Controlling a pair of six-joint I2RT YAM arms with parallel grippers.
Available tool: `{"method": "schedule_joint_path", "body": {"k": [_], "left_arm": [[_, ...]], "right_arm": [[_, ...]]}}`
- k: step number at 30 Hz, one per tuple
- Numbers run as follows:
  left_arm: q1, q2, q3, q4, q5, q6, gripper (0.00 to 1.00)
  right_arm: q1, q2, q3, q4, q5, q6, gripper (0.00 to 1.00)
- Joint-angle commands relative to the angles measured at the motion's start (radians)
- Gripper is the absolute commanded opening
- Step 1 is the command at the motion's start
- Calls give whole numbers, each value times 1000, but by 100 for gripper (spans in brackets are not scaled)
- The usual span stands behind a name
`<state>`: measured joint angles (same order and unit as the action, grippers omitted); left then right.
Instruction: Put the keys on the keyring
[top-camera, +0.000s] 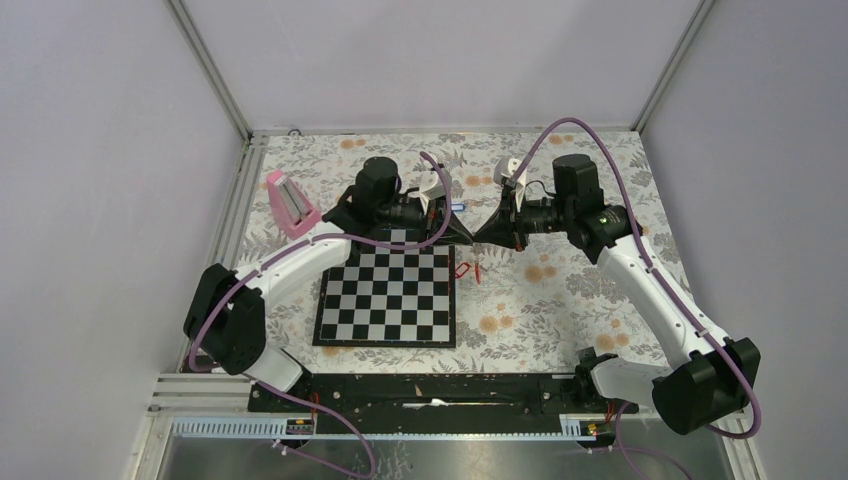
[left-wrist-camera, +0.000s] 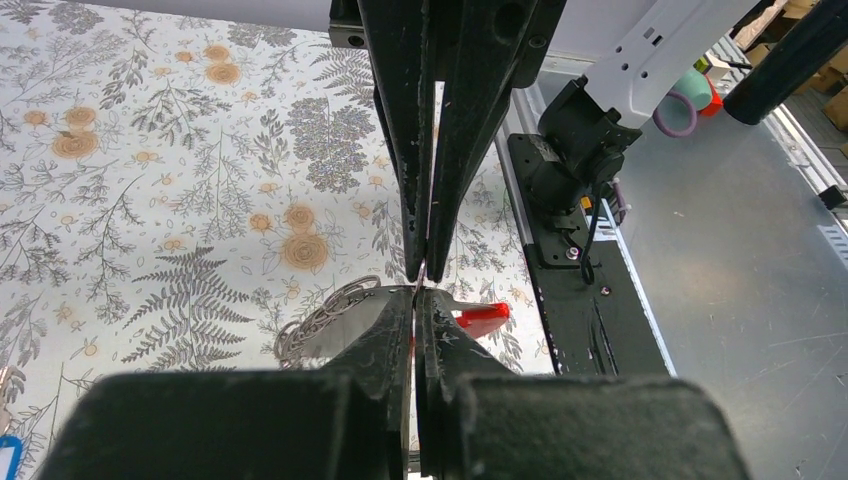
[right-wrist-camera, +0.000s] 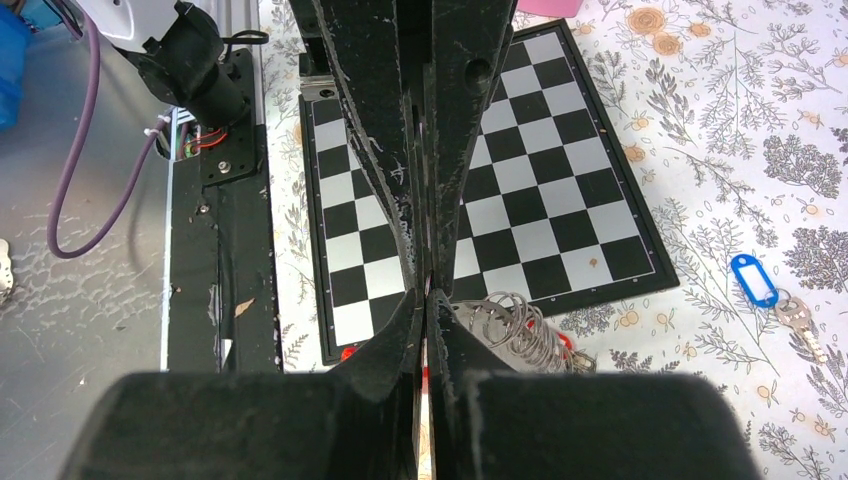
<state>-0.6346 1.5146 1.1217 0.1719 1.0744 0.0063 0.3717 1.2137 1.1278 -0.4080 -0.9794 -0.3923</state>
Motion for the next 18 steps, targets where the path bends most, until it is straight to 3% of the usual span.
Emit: {"method": "schedule_joint_path", "body": {"k": [1, 18], "left_arm": [[-8, -7, 2, 147, 62, -44, 0], [-8, -10, -10, 181, 58, -69, 6]], "right_arm": [[7, 8, -4, 32, -5, 12, 0], [7, 7, -6, 33, -2, 15, 0]]}}
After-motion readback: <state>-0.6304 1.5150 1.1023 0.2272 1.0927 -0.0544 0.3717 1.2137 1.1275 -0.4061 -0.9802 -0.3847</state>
